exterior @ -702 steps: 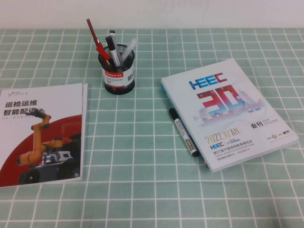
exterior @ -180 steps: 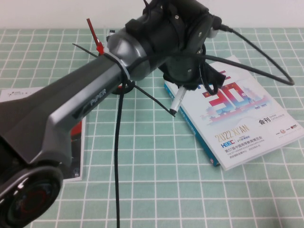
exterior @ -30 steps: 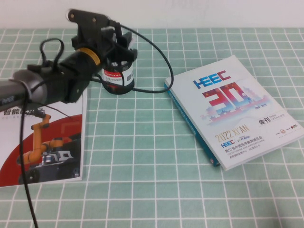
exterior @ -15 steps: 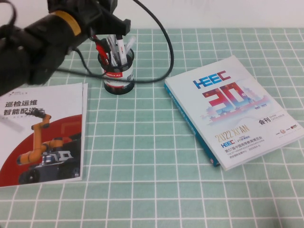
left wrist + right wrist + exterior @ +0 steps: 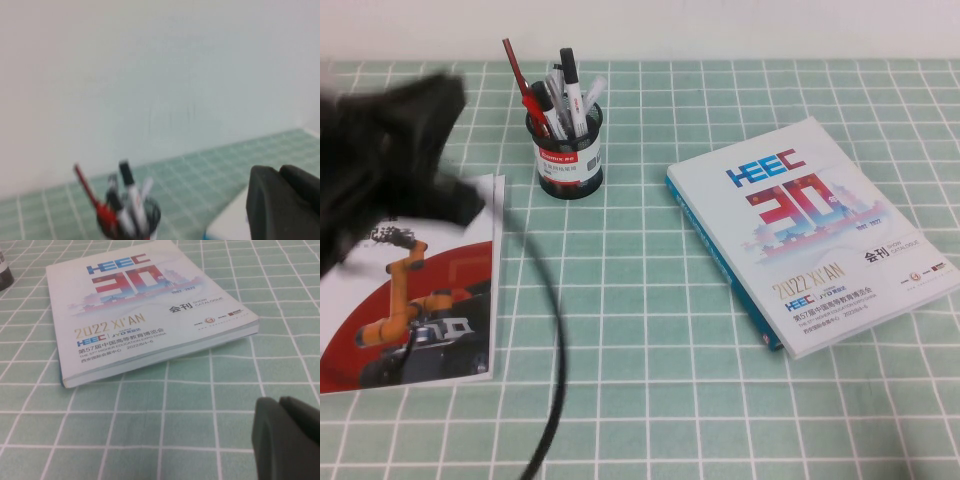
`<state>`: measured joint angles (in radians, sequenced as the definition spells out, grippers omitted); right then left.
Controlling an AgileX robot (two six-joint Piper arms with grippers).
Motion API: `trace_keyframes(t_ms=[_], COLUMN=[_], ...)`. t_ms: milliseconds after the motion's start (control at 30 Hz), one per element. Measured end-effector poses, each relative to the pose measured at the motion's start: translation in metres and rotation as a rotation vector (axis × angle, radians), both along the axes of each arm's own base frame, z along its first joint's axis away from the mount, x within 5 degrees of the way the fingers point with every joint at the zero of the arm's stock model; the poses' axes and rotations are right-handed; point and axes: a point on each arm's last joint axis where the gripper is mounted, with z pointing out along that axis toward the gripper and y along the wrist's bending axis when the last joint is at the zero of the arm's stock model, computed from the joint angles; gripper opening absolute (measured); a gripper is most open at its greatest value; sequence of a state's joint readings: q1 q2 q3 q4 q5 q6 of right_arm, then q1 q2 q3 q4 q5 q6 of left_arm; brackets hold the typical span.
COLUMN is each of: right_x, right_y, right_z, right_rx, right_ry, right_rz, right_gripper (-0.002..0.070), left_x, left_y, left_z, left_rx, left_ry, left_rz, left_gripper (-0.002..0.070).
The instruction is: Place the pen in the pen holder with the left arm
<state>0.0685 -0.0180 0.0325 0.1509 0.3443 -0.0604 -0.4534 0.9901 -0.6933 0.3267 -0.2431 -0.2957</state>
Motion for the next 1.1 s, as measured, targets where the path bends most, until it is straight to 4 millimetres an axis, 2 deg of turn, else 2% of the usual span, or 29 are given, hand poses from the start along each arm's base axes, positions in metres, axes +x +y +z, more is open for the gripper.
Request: trace_keyframes(t_ms=[133, 233, 433, 633, 867, 1100], right_x=[0.000, 0.000, 0.000, 0.000, 0.000, 0.000], right_y=[0.000, 0.000, 0.000, 0.000, 0.000, 0.000], right_z=[0.000, 0.000, 0.000, 0.000, 0.000, 0.000], right_rx=[0.000, 0.000, 0.000, 0.000, 0.000, 0.000], right_ry=[0.000, 0.000, 0.000, 0.000, 0.000, 0.000], right_rz=[0.000, 0.000, 0.000, 0.000, 0.000, 0.000], right_gripper=[-0.0022, -0.0022, -0.0022, -0.0022, -0.0022, -0.0022], left_x=[-0.029, -0.041, -0.048, -0.055, -0.082, -0.120], left_y=[0.017, 0.025, 0.030, 0.035, 0.051, 0.079], left_z=[-0.025, -0.043, -0.066, -0.075, -0.084, -0.117], left_rx=[0.043, 0.077, 0.080, 0.091, 0.061, -0.065], left_ry=[0.077, 0.136, 0.230, 0.273, 0.216, 0.030], left_rz=[0.032, 0.051, 0.068, 0.087, 0.104, 0.227], left_gripper=[0.0000, 0.0000, 0.0000, 0.0000, 0.0000, 0.0000])
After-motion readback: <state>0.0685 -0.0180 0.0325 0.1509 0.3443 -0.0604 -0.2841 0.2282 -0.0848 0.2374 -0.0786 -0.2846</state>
